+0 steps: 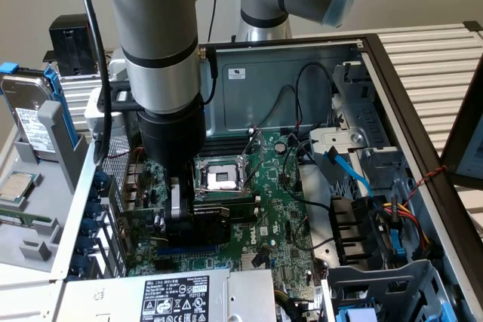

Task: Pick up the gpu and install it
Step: 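Insert the gpu into the slot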

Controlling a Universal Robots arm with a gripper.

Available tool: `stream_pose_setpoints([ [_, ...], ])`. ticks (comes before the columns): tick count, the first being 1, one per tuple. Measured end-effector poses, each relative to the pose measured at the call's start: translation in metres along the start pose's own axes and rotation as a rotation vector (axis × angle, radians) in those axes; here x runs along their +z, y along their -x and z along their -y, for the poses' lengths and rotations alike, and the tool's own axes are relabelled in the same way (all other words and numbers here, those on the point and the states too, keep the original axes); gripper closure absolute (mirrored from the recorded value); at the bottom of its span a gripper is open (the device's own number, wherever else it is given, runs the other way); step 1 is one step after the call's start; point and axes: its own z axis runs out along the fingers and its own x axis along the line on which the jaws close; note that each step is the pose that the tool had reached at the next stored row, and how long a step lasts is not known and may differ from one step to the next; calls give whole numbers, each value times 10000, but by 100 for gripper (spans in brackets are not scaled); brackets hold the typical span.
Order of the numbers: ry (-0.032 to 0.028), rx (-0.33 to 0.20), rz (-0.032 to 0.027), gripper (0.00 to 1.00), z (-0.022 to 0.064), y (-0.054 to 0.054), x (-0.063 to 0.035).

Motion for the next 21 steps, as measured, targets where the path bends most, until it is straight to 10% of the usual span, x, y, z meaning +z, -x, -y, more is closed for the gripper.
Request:
stream_pose_setpoints([
  [21,-1,-45,-10,73,-3,0,2],
])
